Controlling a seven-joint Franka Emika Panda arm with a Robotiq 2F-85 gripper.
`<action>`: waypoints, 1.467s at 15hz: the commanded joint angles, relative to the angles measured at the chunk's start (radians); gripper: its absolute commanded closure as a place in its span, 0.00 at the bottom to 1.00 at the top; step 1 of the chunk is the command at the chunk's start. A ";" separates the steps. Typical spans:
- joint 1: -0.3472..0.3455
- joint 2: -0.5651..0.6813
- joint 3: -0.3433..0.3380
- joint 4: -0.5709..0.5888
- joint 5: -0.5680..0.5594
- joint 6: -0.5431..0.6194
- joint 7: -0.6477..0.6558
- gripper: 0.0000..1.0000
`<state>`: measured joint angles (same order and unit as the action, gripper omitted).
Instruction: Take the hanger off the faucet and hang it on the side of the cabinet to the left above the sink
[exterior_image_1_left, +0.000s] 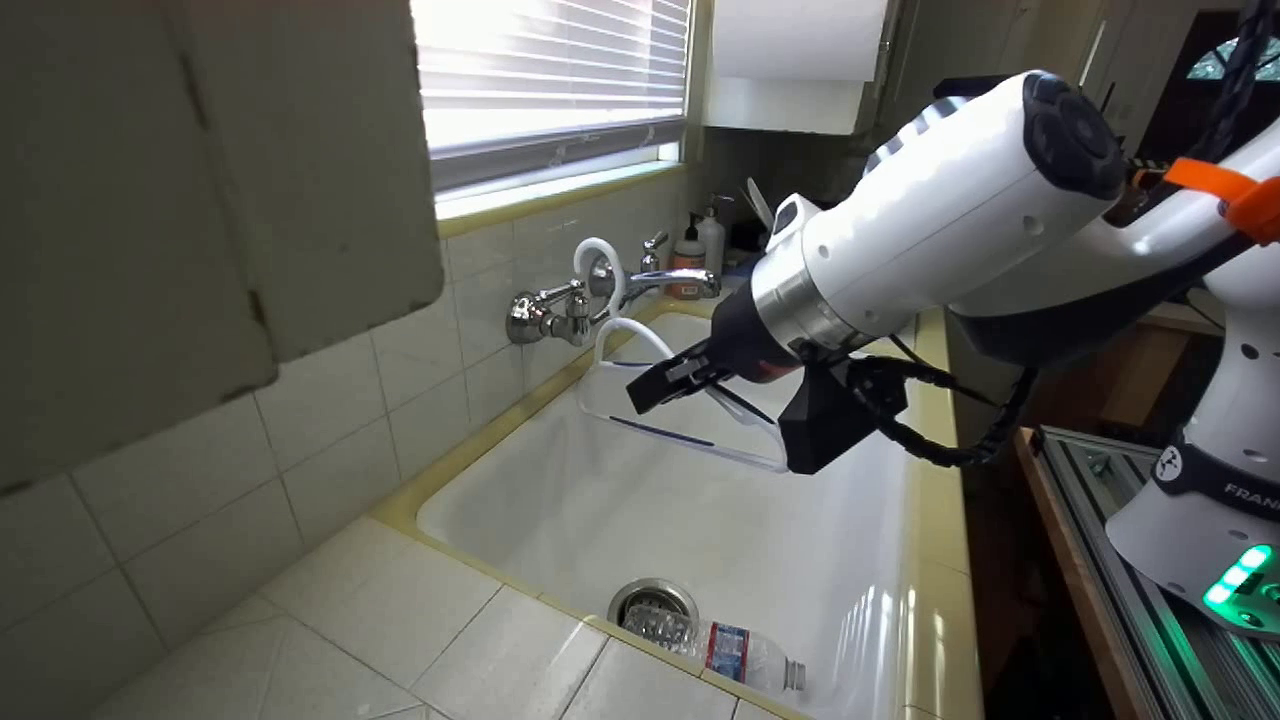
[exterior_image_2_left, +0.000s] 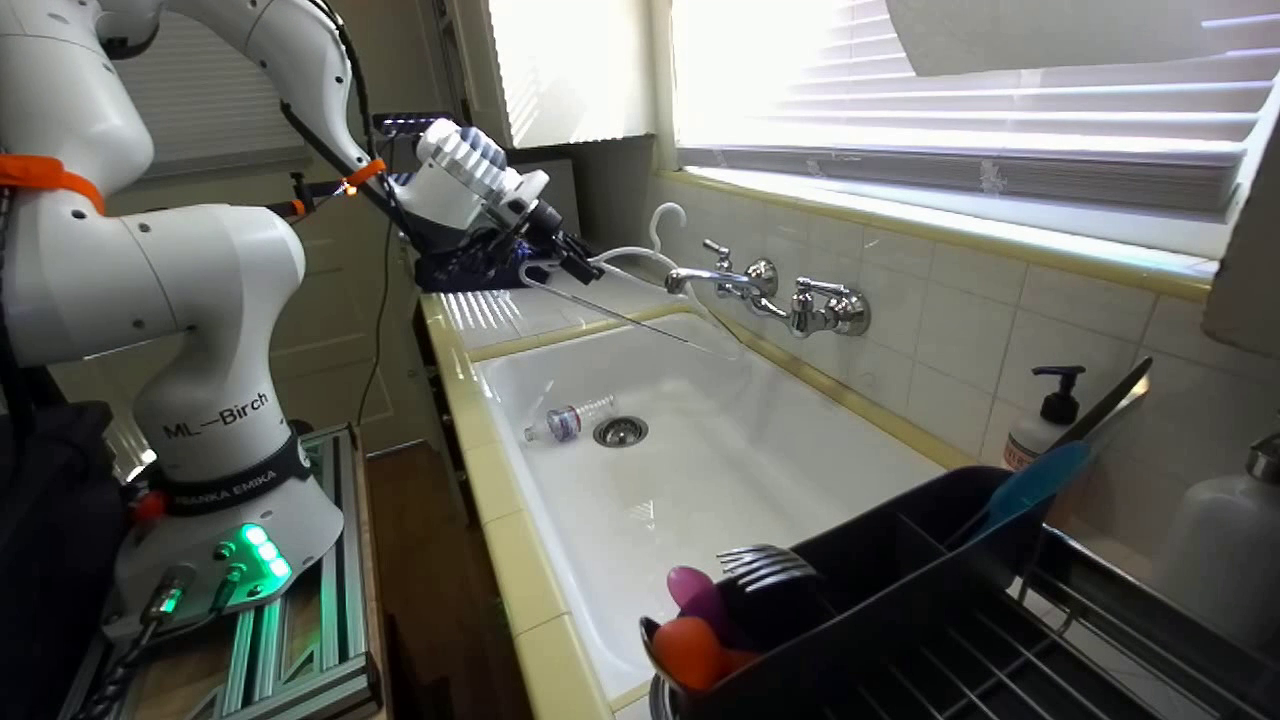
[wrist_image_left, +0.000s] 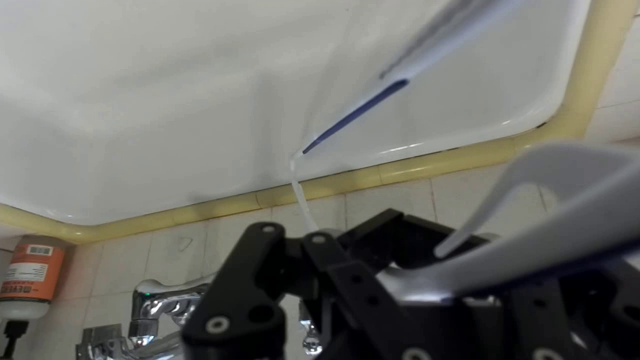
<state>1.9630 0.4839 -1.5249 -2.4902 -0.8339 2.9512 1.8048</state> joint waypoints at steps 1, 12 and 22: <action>0.067 -0.009 -0.045 -0.002 0.084 0.038 -0.129 1.00; 0.281 0.050 -0.135 -0.015 0.529 0.034 -0.629 1.00; 0.389 0.164 -0.221 -0.004 0.879 0.054 -0.948 1.00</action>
<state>2.3180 0.5895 -1.7198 -2.4842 -0.0478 2.9815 0.9364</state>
